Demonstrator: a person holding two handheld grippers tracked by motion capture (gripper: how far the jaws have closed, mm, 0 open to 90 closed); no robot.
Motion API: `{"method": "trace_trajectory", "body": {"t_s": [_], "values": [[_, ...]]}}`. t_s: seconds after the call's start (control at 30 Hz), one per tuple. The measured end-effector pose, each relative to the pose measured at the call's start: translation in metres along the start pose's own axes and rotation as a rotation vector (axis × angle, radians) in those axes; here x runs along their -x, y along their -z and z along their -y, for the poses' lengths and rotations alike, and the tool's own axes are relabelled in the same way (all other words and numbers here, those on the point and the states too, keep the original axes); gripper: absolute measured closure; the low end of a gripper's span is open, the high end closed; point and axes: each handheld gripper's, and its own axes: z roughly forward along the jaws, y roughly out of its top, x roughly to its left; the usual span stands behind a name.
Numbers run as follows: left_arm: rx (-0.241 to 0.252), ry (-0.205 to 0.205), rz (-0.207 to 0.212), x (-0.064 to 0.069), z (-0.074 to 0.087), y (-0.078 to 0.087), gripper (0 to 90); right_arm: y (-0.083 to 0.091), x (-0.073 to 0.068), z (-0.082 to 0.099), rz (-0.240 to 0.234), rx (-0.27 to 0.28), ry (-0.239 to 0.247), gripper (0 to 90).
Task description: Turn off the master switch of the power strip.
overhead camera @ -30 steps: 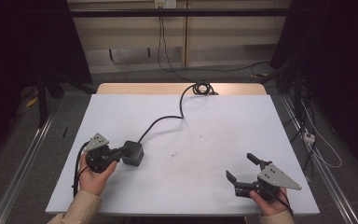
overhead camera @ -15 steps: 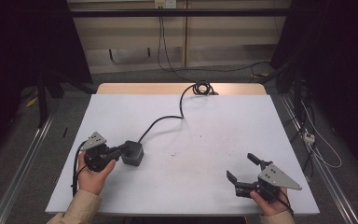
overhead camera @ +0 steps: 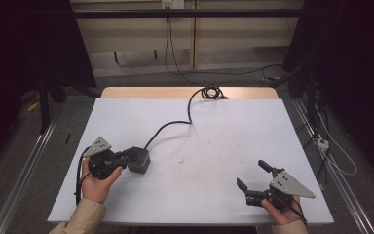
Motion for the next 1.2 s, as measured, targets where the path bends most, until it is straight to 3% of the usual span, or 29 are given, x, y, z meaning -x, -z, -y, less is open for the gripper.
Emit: {"method": "trace_trajectory", "body": {"t_s": [1.2], "values": [[0.017, 0.021, 0.061, 0.0037, -0.0021, -0.0050, 37.4, 0.0064, -0.0004, -0.0001, 0.006, -0.002, 0.010, 5.2]]}}
